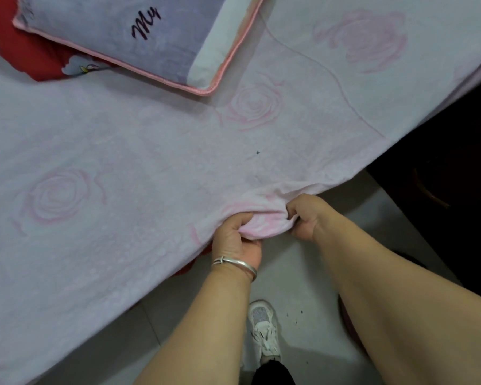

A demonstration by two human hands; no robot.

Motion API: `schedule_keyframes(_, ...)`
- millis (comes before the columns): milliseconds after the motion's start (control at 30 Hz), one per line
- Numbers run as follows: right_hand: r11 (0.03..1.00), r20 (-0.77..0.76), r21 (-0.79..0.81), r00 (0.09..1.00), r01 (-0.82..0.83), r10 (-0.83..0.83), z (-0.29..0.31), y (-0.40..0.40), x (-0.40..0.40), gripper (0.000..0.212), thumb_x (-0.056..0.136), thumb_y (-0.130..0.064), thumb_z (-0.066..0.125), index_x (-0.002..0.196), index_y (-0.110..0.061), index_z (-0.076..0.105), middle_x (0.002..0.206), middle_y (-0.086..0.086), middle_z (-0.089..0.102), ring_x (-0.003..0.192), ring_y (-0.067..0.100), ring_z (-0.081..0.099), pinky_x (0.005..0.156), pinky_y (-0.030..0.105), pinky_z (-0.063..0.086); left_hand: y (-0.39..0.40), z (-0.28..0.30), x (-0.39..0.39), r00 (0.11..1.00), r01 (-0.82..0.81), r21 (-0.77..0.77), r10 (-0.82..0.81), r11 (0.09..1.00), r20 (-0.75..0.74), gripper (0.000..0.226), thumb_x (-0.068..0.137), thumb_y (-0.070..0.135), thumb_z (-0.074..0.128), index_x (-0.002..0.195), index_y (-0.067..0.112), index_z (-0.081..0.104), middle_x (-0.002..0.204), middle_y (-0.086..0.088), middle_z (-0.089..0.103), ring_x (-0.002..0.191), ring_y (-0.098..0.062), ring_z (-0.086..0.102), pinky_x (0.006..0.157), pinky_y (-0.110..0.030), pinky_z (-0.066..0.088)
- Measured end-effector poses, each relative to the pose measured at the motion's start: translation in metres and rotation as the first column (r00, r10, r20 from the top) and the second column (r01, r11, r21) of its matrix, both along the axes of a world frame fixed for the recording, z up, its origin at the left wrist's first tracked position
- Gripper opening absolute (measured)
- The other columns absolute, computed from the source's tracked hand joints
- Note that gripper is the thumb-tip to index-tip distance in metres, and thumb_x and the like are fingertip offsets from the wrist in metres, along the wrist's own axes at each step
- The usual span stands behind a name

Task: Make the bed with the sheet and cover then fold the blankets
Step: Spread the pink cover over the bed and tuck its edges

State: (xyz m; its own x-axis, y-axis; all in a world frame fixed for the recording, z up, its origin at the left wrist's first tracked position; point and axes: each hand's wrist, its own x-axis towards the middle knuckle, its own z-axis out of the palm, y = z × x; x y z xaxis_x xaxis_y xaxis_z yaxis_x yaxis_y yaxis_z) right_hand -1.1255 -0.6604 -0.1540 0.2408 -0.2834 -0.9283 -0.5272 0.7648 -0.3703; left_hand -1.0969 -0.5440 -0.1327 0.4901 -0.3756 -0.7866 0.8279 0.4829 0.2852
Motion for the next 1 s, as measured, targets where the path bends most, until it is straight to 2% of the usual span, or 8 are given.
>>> schedule_keyframes(333, 0.967, 0.434, 0.224, 0.877, 0.118, -0.207, 0.015, 0.010, -0.009, 0.027, 0.072, -0.001, 0.041, 0.091, 0.000, 0.060, 0.085, 0.012, 0.069, 0.088, 0.025, 0.063, 0.089, 0.034, 0.049, 0.011, -0.003, -0.014, 0.993, 0.111, -0.026, -0.112, 0.993, -0.031, 0.035, 0.091, 0.000, 0.044, 0.071, 0.008, 0.072, 0.077, -0.006, 0.072, 0.070, -0.013, 0.070, 0.058, -0.020, 0.057)
schedule_keyframes(433, 0.988, 0.089, 0.023, 0.985, -0.152, 0.149, 0.003, 0.006, -0.009, 0.029, 0.094, -0.007, 0.040, 0.069, -0.002, 0.054, 0.053, 0.005, 0.065, 0.050, 0.012, 0.064, 0.061, 0.021, 0.050, 0.009, -0.016, -0.026, 0.974, 0.134, 0.135, -0.105, 0.982, -0.201, 0.012, 0.093, 0.014, 0.052, 0.084, 0.012, 0.060, 0.068, -0.001, 0.070, 0.055, -0.008, 0.066, 0.045, -0.016, 0.052)
schedule_keyframes(533, 0.927, -0.267, 0.033, 0.891, -0.373, 0.368, -0.011, 0.006, -0.023, 0.023, 0.094, -0.004, 0.045, 0.071, -0.003, 0.047, 0.067, 0.008, 0.050, 0.057, 0.019, 0.048, 0.048, 0.026, 0.045, 0.007, -0.028, -0.033, 0.915, 0.274, 0.273, -0.163, 0.922, -0.368, 0.012, 0.089, 0.018, 0.059, 0.083, 0.009, 0.054, 0.074, -0.008, 0.060, 0.052, -0.015, 0.059, 0.037, -0.016, 0.048)
schedule_keyframes(600, 0.921, -0.347, 0.019, 0.862, -0.388, 0.371, -0.019, 0.005, -0.026, 0.008, 0.093, -0.005, 0.047, 0.099, -0.001, 0.052, 0.083, 0.012, 0.049, 0.065, 0.022, 0.050, 0.055, 0.031, 0.052, 0.009, -0.031, -0.036, 0.868, 0.407, 0.279, -0.274, 0.869, -0.413, 0.021, 0.088, 0.026, 0.062, 0.094, 0.008, 0.053, 0.090, -0.012, 0.058, 0.065, -0.021, 0.058, 0.041, -0.021, 0.052)
schedule_keyframes(667, 0.901, -0.412, 0.028, 0.816, -0.433, 0.405, -0.018, 0.006, -0.025, 0.033, 0.096, -0.014, 0.049, 0.126, -0.002, 0.048, 0.105, 0.017, 0.050, 0.090, 0.030, 0.059, 0.081, 0.037, 0.055, 0.014, -0.033, -0.038, 0.793, 0.594, 0.333, -0.462, 0.733, -0.398, 0.027, 0.088, 0.032, 0.062, 0.097, 0.009, 0.052, 0.098, -0.013, 0.053, 0.067, -0.024, 0.059, 0.045, -0.025, 0.053)
schedule_keyframes(767, 0.711, -0.554, -0.118, 0.640, -0.694, 0.533, -0.018, 0.002, -0.018, 0.040, 0.096, -0.017, 0.046, 0.133, -0.002, 0.048, 0.131, 0.017, 0.053, 0.123, 0.031, 0.052, 0.098, 0.035, 0.045, 0.023, -0.034, -0.037, 0.629, 0.748, 0.483, -0.719, 0.456, -0.294, 0.013, 0.089, 0.017, 0.058, 0.080, 0.009, 0.056, 0.079, -0.010, 0.056, 0.059, -0.022, 0.057, 0.054, -0.028, 0.051)
schedule_keyframes(900, 0.732, -0.453, 0.078, 0.630, -0.676, 0.630, -0.013, 0.007, -0.002, 0.018, 0.097, -0.020, 0.044, 0.096, -0.008, 0.057, 0.073, 0.013, 0.052, 0.059, 0.022, 0.048, 0.046, 0.022, 0.045, 0.035, -0.041, -0.028, 0.405, 0.441, 0.876, -0.914, 0.193, -0.003, 0.021, 0.086, 0.008, 0.054, 0.069, 0.021, 0.056, 0.080, -0.011, 0.066, 0.079, -0.028, 0.066, 0.077, -0.033, 0.055)
schedule_keyframes(1000, 0.593, -0.283, 0.180, 0.536, -0.784, 0.795, -0.003, 0.015, 0.014, 0.027, 0.094, -0.022, 0.048, 0.069, -0.013, 0.049, 0.065, 0.005, 0.046, 0.054, 0.014, 0.040, 0.050, 0.019, 0.037, 0.039, -0.027, -0.012, 0.134, -0.002, 0.973, -0.964, 0.231, 0.230, 0.014, 0.079, 0.005, 0.062, 0.090, 0.014, 0.060, 0.091, -0.006, 0.059, 0.086, -0.028, 0.059, 0.075, -0.036, 0.050)
